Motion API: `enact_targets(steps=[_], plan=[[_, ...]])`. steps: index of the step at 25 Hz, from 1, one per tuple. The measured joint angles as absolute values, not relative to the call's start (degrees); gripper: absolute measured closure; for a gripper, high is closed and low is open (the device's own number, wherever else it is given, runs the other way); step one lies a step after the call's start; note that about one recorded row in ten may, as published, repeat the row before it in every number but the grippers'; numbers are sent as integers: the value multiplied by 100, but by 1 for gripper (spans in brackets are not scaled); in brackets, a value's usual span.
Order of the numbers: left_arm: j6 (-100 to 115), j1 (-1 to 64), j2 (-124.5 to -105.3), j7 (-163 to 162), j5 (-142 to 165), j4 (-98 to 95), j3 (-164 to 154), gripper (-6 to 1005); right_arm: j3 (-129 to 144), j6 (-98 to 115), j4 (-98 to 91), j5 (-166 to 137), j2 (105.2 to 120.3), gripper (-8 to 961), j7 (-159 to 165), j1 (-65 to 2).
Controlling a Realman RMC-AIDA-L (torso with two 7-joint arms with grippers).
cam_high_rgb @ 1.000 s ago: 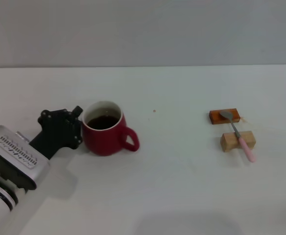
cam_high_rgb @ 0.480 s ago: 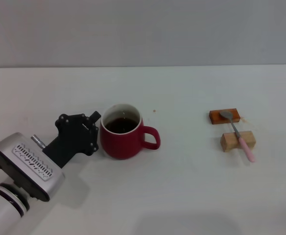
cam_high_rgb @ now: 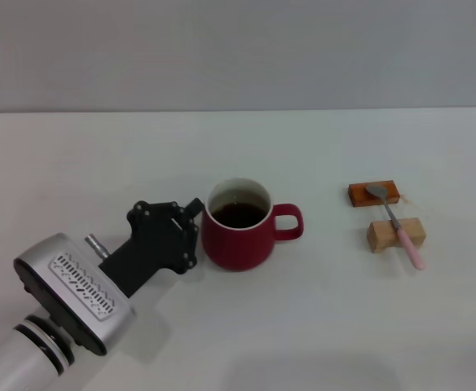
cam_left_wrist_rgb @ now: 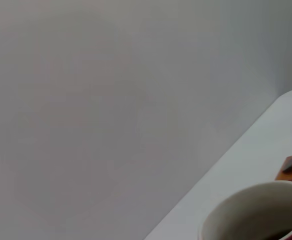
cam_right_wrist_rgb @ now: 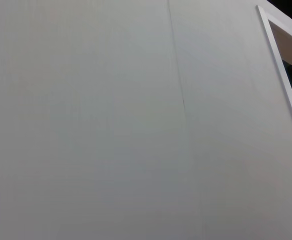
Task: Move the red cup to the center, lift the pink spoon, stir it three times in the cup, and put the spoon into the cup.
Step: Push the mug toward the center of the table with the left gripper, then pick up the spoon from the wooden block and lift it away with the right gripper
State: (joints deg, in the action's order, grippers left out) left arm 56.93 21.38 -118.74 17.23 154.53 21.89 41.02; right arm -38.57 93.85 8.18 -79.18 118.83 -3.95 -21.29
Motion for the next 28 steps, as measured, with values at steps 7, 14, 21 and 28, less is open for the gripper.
enact_targets(steps=[7,14,21,28], plan=[[5688,2060,-11875,1687,15418,2263,4140,1001,-3849,9381,819,-7918,11883,227,-395,-2137],[5729,1904,-11874,1572,15396,2273,5021,1001,-3699,9377,827,-7921,11901,227,-396,-2093],[5766,1831,-11859,-167,15249,2075,7147,1001,-3470,9325,957,-7924,11915,226,-396,-2016],[5756,1888,-11828,-1167,14893,1908,8442,1001,-2459,9302,1777,-7928,11934,226,-446,-1551]])
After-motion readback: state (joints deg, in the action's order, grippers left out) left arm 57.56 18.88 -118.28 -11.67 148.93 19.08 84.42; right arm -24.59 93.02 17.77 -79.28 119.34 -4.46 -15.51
